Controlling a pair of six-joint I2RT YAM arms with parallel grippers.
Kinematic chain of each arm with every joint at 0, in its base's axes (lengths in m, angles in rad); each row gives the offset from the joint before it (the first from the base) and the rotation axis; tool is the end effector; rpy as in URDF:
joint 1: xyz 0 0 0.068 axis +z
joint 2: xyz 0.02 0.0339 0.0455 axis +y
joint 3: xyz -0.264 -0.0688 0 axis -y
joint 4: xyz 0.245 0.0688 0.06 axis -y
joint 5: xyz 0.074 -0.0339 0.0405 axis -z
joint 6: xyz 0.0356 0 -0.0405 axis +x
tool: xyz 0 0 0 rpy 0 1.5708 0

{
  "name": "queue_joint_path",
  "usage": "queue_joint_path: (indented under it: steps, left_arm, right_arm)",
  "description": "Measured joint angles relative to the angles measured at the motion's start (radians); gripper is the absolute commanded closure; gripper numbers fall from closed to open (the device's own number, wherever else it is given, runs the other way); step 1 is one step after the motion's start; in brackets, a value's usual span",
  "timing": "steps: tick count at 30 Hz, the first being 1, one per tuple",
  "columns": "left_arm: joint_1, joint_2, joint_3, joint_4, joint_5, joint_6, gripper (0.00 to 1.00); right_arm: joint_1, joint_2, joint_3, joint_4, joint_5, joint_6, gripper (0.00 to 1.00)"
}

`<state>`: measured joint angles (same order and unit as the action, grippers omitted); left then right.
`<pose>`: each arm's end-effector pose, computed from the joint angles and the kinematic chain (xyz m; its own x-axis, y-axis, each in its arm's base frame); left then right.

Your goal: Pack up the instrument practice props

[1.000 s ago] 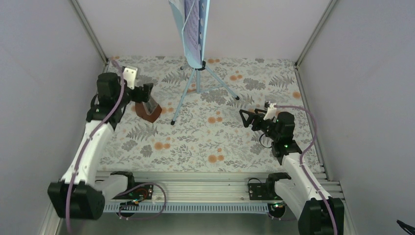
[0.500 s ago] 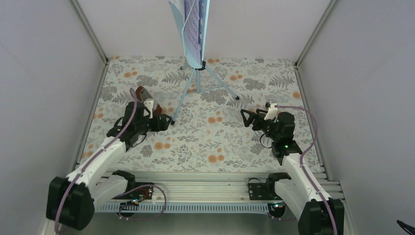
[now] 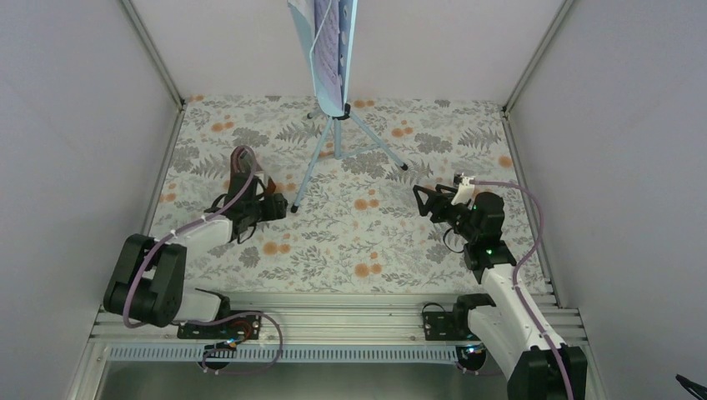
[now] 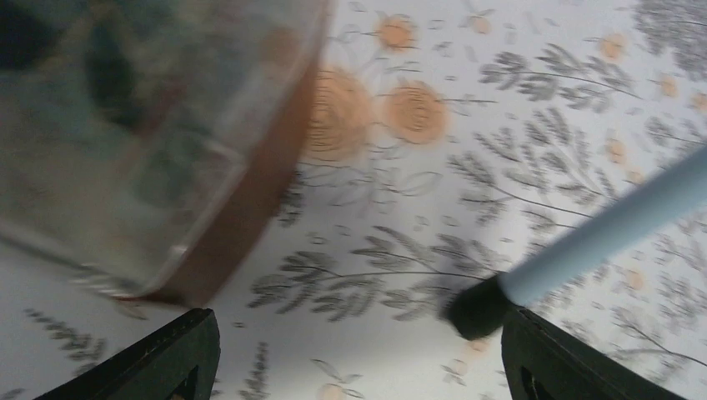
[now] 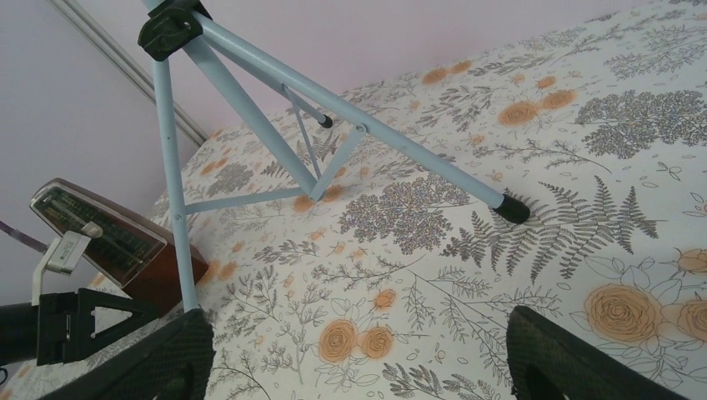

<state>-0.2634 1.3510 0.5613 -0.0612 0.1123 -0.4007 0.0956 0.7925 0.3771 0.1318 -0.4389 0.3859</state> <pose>0.2400 -0.0689 0.1572 -0.7972 -0.1865 -0.5742 0.0208 0.9421 -0.3348 0.1827 0.0327 0.2278 -0.4434 0.2998 -0.8447 -0.3515 0.8088 0.4715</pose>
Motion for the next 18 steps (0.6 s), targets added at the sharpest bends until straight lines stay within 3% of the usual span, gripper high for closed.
queue_joint_path:
  steps: [9,18]
  left_arm:
    - [0.119,0.020,-0.045,0.087,-0.035,0.000,0.17]
    - [0.214,0.114,0.043,0.090,-0.108,0.026,0.23]
  right_arm:
    - [0.000,-0.006,0.000,-0.019,-0.001,-0.020,0.29]
    - [0.000,0.007,0.000,-0.021,-0.002,-0.022,0.32]
